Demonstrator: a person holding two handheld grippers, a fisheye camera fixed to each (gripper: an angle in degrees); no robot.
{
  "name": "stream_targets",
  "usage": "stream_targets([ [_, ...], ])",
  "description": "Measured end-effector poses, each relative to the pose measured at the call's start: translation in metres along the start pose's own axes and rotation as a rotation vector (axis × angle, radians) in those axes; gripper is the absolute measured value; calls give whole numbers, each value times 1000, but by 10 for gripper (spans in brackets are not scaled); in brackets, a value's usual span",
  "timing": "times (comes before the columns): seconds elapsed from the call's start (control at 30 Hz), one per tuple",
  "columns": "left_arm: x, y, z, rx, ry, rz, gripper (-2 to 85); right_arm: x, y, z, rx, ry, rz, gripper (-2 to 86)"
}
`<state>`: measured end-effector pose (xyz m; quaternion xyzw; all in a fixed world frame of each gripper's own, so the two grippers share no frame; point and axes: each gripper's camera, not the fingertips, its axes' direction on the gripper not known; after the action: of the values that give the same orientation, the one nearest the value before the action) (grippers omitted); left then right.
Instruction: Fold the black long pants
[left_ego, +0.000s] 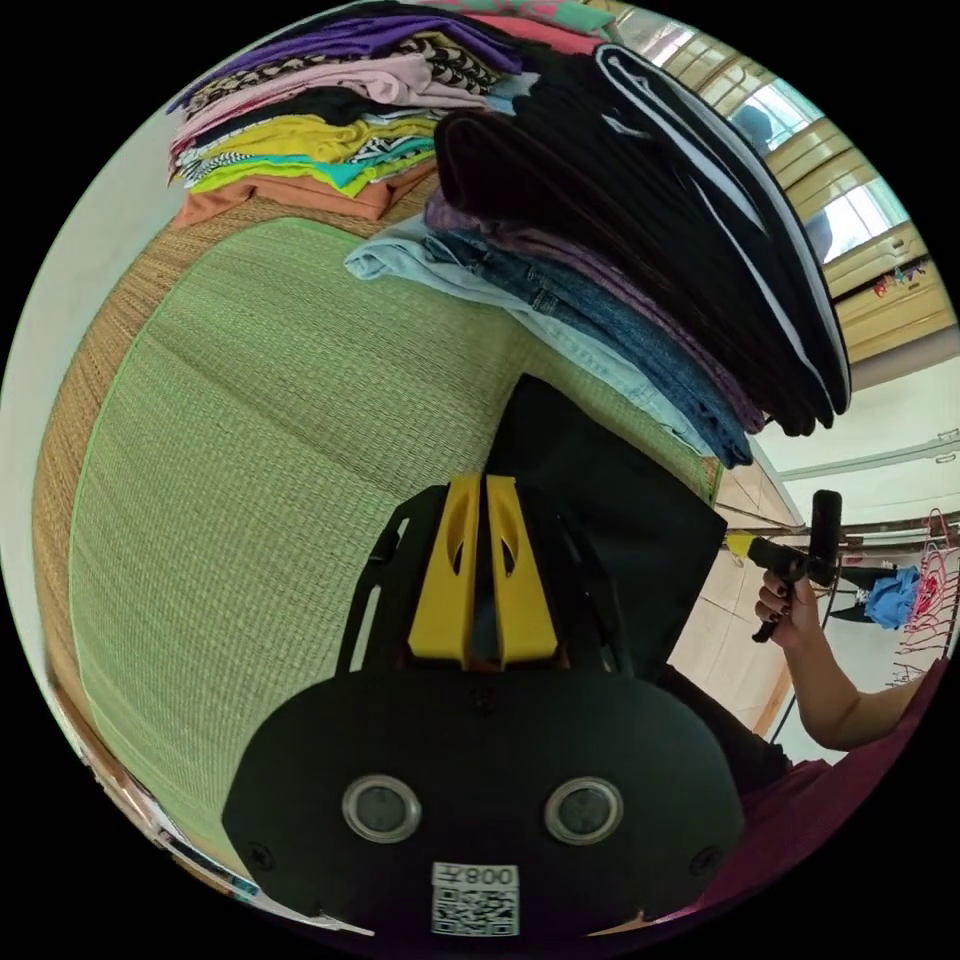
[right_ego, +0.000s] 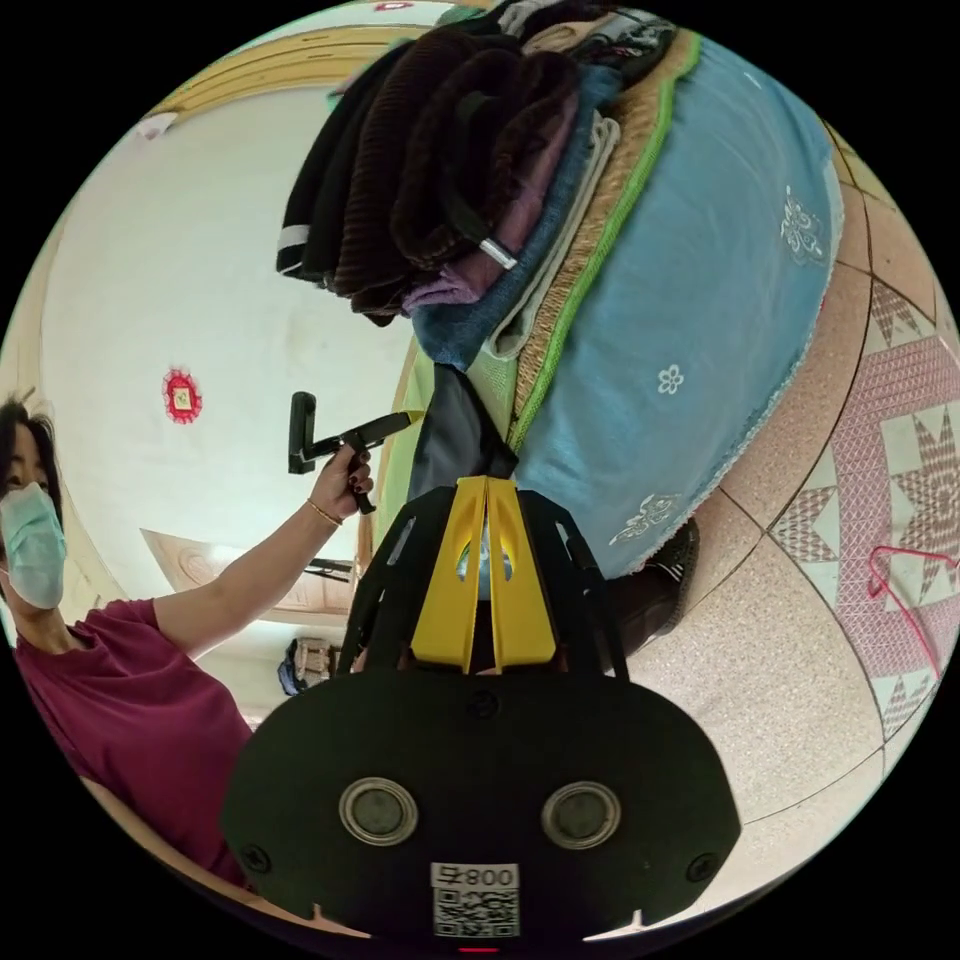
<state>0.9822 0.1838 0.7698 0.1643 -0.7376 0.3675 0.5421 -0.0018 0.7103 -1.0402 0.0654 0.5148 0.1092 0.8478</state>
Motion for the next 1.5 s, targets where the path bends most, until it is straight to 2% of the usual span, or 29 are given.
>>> stream_targets([
  [0.13, -33, 65, -26, 113, 53, -68, 13, -89, -24, 18, -70, 111, -151, -1],
  [0.23, -68, 145, -43, 161, 105, -146, 10, -157, -41, 55, -166, 219, -299, -1],
  [0.4, -128, 330, -61, 137, 78, -347, 4, -239, -55, 135, -385, 442, -505, -2],
  [0.47, -149, 396, -62, 95, 51, -432, 3, -264, -58, 143, -350, 458, -564, -1],
  [0.67, -212, 583, -42, -16, -28, -730, 2, -341, -98, 157, -402, 530, -547, 0],
  [0.77, -231, 645, -39, 64, 51, -785, 3, -397, -110, 165, -371, 648, -599, 0],
  [0.9, -251, 708, -44, 155, 60, -779, 4, -492, -120, 202, -421, 545, -715, 1],
  [1.0, -270, 755, -33, 115, 60, -797, 2, -561, -120, 261, -553, 391, -811, 3],
  [1.13, -285, 813, -41, 228, 96, -809, 1, -656, -111, 360, -736, 212, -940, 11],
  [1.33, -311, 902, -42, 263, 29, -835, 1, -761, -103, 487, -932, 105, -1016, 43],
  [1.5, -333, 969, -28, 297, 50, -881, 1, -805, -102, 561, -1057, 174, -1016, 48],
])
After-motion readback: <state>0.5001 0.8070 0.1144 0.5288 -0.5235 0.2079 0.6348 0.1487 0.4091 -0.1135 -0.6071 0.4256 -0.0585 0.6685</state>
